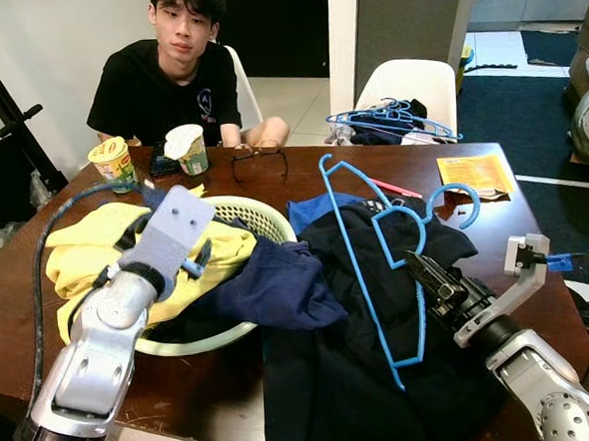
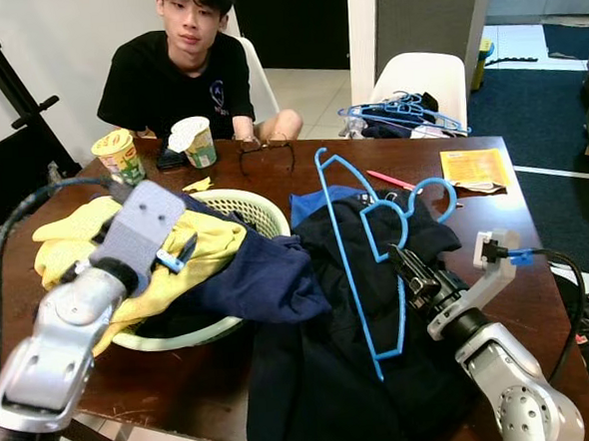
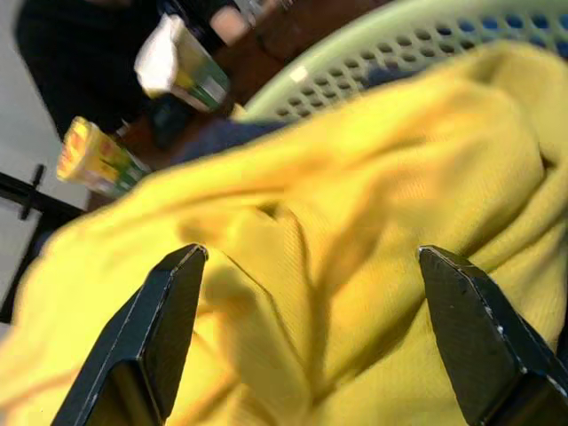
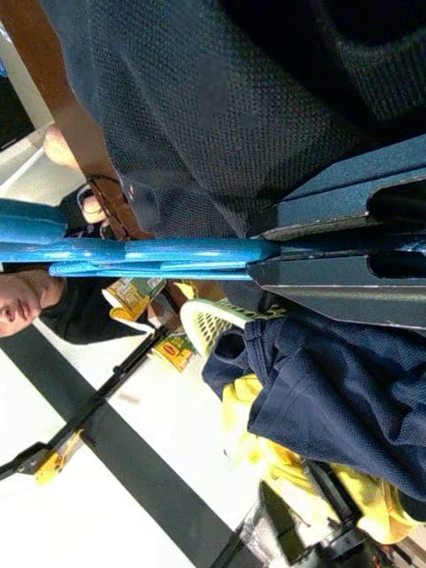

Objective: Hang hanger

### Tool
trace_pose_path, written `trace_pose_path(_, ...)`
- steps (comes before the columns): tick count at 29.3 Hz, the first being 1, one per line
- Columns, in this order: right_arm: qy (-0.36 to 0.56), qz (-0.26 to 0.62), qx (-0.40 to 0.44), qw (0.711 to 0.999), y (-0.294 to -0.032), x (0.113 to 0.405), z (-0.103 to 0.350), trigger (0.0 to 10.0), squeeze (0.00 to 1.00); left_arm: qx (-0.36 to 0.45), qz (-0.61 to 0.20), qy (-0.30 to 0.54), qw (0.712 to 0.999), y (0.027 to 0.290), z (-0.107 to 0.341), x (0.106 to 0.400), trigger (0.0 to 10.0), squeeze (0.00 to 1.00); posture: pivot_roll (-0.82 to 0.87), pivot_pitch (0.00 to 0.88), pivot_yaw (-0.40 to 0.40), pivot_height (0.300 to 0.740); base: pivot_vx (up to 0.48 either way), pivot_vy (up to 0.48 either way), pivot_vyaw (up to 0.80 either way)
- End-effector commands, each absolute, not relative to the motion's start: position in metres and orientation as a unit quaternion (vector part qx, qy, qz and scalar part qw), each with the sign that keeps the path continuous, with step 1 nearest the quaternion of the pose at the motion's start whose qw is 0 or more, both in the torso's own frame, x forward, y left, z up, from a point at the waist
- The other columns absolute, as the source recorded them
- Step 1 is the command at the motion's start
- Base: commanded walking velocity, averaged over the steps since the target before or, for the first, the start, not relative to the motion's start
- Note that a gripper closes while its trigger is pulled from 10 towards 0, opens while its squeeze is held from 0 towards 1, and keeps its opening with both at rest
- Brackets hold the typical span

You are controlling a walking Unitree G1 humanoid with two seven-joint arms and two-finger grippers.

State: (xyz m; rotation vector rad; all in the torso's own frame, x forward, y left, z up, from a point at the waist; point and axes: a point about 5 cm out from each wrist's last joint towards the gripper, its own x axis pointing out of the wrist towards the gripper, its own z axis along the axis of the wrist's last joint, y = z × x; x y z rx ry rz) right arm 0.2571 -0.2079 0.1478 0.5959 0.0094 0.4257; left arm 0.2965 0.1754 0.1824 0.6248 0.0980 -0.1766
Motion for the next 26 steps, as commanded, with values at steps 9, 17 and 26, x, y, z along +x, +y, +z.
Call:
trace_pose_path(9,0.005,0.211,0.293,0.933,-0.206,0.256,0.149,10.0,0.0,0.328,-0.01,0.113,0.938,0.201,0.164,0.296,10.0,0.0,-0.07,0.059,0.088,0.74,0.0,0.0,0.0)
trace_pose_path(17,0.005,0.211,0.293,0.933,-0.206,0.256,0.149,10.0,0.0,0.33,0.012,0.116,0.937,0.211,0.165,0.295,0.0,0.0,-0.07,0.059,0.087,0.74,0.0,0.0,0.0)
trace_pose_path(26,0.005,0.21,0.293,0.933,-0.206,0.257,0.15,10.0,0.0,0.328,0.024,0.106,0.938,0.212,0.171,0.296,0.0,0.0,-0.07,0.058,0.088,0.74,0.0,0.0,0.0)
